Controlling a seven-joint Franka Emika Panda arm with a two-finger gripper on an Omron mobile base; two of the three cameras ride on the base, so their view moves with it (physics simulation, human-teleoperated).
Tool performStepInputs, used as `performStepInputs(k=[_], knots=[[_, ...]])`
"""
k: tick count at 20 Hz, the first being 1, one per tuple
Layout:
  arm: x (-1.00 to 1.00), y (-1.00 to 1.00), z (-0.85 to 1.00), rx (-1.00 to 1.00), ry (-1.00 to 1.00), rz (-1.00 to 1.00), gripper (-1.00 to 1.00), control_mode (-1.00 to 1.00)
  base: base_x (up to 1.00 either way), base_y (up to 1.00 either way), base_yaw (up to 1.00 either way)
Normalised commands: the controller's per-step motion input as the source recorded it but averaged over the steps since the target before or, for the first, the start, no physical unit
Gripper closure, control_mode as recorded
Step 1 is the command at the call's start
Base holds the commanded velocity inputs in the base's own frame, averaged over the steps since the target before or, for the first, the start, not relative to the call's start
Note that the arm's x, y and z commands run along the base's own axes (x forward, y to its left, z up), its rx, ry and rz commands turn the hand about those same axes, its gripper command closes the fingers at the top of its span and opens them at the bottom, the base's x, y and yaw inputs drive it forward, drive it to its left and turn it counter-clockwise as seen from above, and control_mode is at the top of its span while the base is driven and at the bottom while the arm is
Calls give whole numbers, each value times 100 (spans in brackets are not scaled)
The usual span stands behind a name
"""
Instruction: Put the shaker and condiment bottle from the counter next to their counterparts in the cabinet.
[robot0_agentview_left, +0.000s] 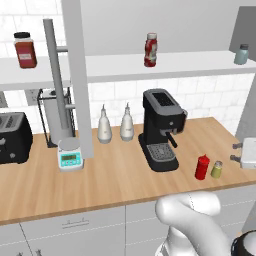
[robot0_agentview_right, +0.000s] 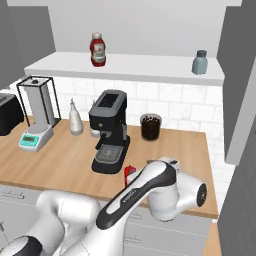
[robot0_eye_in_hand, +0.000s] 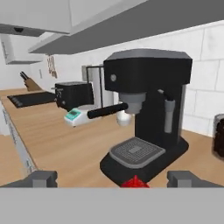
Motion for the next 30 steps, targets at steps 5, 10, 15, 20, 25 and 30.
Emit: performStepInputs(k=[5,10,15,20,25,30], knots=[[0,-9,-26,0,-5,19,-100,-100,0,0,0],[0,0,-57,0,-2,18,-100,-100,0,0,0],[0,0,-12,0,0,6,-100,-100,0,0,0],[0,0,-25,0,0,0,-100,-100,0,0,0],[0,0,-16,-7,0,0,-100,-100,0,0,0],[0,0,1,0,0,0,-100,-100,0,0,0]])
